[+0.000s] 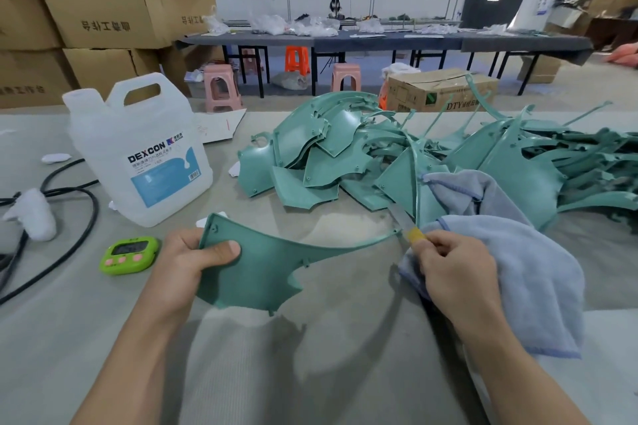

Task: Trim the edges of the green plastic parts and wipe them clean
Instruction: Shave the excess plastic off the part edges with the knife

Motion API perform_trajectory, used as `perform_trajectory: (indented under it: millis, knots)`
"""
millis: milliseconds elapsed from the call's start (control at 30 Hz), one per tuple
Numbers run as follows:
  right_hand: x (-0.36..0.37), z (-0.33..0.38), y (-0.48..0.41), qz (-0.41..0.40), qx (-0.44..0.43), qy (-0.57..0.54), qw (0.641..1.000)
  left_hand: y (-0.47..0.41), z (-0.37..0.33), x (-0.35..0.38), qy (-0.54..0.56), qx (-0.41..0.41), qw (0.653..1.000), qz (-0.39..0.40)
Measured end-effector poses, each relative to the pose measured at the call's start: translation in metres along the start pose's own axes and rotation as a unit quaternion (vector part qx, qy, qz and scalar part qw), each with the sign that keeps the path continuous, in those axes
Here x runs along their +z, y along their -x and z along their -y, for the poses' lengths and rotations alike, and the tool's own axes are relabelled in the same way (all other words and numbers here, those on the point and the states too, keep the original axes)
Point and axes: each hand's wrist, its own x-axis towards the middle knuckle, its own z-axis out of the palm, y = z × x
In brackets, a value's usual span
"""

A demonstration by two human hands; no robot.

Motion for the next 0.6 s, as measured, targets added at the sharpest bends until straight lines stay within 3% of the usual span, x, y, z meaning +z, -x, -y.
perform_trajectory:
  millis: [100, 167, 300, 367, 500, 600]
  knots:
    - [-0.002, 0.011, 0.009, 0.062, -0.053, -0.120, 0.989, -0.002, 0.001, 0.001, 0.009, -0.014, 1.000, -0.010]
    - [-0.001, 0.014, 0.014, 0.093, -0.070, -0.101, 0.988, 0.000, 0.000, 0.001, 0.023, -0.020, 0.999, -0.016]
    - [-0.003, 0.002, 0.004, -0.009, 0.025, 0.015, 1.000, 0.000, -0.004, 0.006, 0.039, -0.066, 0.997, -0.027]
    - [-0.003, 0.001, 0.005, -0.032, 0.049, -0.006, 0.998, -0.001, -0.003, 0.012, 0.075, -0.128, 0.989, -0.028]
    - [0.005, 0.016, 0.022, -0.069, 0.016, -0.084, 0.994, 0.004, -0.004, 0.032, 0.177, -0.252, 0.951, 0.004]
    - [0.010, 0.022, 0.023, -0.095, 0.012, -0.108, 0.989, 0.005, -0.003, 0.041, 0.224, -0.296, 0.928, 0.023]
